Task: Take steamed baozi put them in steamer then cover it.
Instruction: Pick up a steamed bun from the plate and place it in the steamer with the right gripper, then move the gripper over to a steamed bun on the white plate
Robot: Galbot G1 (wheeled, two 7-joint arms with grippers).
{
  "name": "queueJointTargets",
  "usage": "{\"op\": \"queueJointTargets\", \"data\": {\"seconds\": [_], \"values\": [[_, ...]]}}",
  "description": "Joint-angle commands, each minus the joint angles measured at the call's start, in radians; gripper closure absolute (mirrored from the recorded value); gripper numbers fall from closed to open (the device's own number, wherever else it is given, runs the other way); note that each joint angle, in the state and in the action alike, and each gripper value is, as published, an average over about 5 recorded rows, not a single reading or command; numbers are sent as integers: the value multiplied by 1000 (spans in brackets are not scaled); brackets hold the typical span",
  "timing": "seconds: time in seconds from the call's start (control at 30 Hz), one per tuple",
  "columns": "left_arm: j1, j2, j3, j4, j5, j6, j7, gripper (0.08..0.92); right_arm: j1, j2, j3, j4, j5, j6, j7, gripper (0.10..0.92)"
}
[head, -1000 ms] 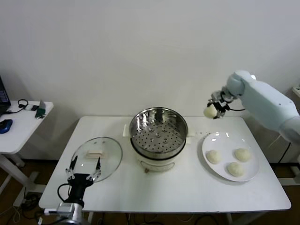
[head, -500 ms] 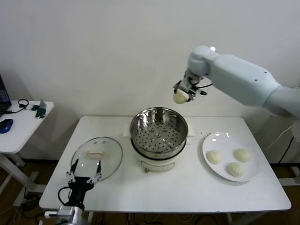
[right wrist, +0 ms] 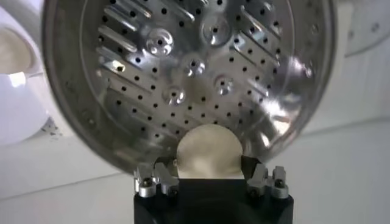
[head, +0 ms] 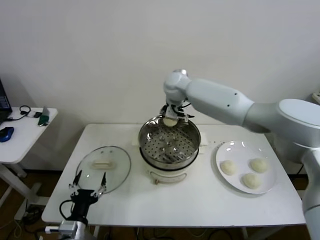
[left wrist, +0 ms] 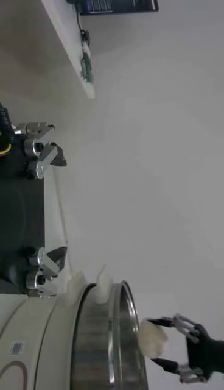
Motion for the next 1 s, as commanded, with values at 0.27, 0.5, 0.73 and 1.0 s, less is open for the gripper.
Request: {"op": "queueJointTargets", "data": {"seconds": [0.27,0.5,0.73,1.0], "values": [[-2,4,-1,9,-1,0,0,177,-107,35,6,-21,-124,18,8,313],[-4,3,0,17,-1,0,0,177,-108,29,4,-16,-117,-3,2,279],[-3,2,0,15,1,0,-2,177,-68,-1,22,25,-94,-7,-10,205],[2,-2,4,10,6,0,-2,177,66,-108,0,115,141,-79,-29,202]]}}
